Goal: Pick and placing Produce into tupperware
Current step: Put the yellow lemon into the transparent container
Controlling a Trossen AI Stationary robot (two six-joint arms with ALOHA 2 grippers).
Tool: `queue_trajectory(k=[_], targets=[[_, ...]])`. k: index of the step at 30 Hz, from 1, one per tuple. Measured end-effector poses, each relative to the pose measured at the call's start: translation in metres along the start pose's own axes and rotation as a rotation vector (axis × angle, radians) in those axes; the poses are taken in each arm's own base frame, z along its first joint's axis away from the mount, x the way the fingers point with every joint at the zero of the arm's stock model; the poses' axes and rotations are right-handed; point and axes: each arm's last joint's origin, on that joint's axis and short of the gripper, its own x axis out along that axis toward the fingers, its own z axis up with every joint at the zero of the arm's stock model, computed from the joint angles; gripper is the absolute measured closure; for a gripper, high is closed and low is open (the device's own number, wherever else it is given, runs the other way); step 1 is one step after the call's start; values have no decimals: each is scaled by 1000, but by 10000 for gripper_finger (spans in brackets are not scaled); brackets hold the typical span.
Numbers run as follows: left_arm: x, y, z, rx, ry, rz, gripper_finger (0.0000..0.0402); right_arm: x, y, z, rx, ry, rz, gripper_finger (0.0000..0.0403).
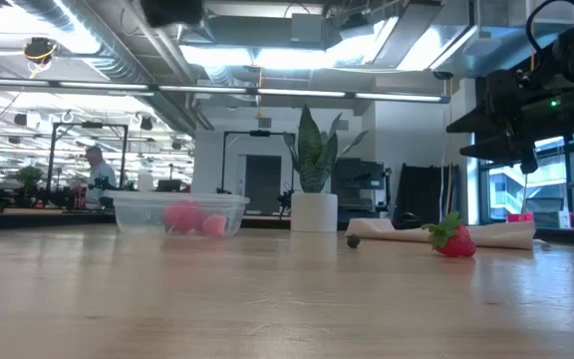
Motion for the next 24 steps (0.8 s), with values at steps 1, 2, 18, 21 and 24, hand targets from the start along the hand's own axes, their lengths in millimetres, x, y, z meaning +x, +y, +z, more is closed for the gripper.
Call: queue_trajectory(k=[1, 2, 18, 21, 24], targets=[[0, -5, -3, -8, 7, -17, 82, 0, 0, 0, 19, 0, 0, 106], [1, -11, -7, -4, 11, -31, 82, 0, 0, 0, 44, 0, 0, 106], [-4, -88, -68, 111, 30, 9, 82, 0, 0, 0, 273, 11, 12, 106], [14, -98, -75, 129, 77, 29, 82, 0, 1, -1, 307, 35, 34, 106], [25, -117, -76, 152, 98, 24, 82, 0, 1, -2, 353, 57, 53, 106]])
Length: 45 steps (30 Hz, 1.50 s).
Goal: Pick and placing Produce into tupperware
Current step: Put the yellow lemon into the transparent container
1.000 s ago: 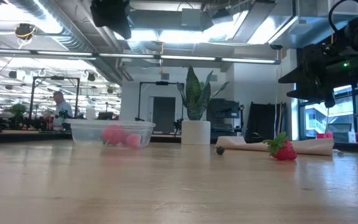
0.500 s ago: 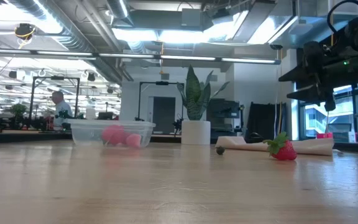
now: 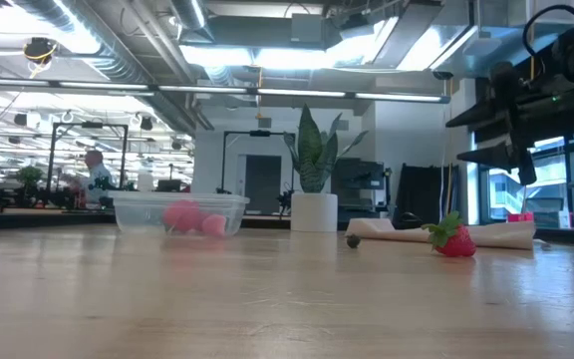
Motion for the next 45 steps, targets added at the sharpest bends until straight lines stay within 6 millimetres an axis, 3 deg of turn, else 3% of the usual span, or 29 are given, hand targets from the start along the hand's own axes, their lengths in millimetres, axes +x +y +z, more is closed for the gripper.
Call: queue_trajectory(k=[7, 15, 20, 29, 37, 45], targets=[[27, -24, 4, -23, 181, 156, 82, 0, 0, -1, 43, 24, 14, 106], [52, -40, 7, -30, 233, 128, 82, 0, 0, -1, 48, 24, 15, 106], [62, -42, 0, -35, 256, 155, 82, 0, 0, -1, 69, 26, 15, 106], [102, -40, -10, -55, 321, 200, 82, 0, 0, -1, 67, 33, 20, 106], [108, -39, -10, -44, 311, 204, 82, 0, 0, -1, 66, 34, 20, 106], [129, -39, -14, -2, 308, 210, 82, 0, 0, -1, 62, 39, 23, 106]])
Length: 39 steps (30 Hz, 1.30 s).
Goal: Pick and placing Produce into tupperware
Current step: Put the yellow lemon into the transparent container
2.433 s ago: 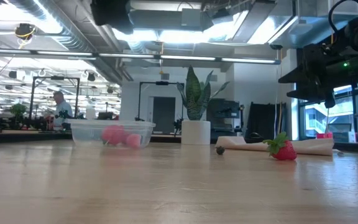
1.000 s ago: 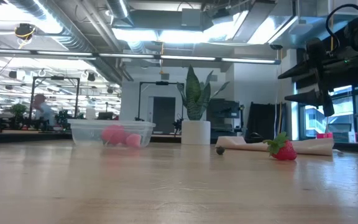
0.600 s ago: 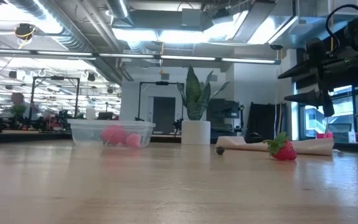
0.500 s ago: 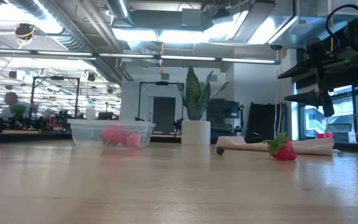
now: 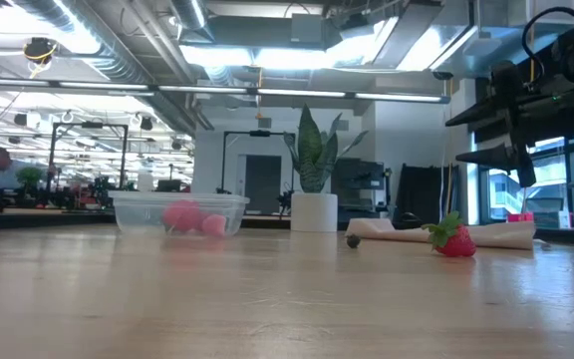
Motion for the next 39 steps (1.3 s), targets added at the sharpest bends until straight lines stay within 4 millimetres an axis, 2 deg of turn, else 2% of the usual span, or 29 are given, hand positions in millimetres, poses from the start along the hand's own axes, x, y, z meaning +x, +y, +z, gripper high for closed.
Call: queue_trajectory(k=[7, 18, 39], targets=[[5, 3, 2, -3, -5, 16, 82, 0, 0, 0, 0, 2, 1, 106], [27, 9, -7, -10, 58, -3, 82, 0, 0, -1, -20, 18, 9, 106], [27, 11, -3, -72, 45, -9, 82, 0, 0, -1, -27, 18, 9, 106]])
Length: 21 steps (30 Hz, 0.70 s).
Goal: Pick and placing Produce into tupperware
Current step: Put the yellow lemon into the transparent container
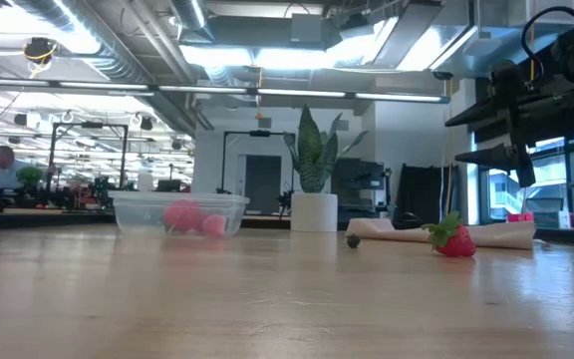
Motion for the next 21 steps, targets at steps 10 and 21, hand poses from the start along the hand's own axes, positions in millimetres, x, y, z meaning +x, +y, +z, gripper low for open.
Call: queue_trajectory(k=[10, 21], targets=[[0, 0, 0, -71, 3, -1, 108, 0, 0, 0, 0, 0, 0, 106], [0, 1, 1, -75, 4, -2, 206, 0, 0, 0, 0, -1, 0, 106]])
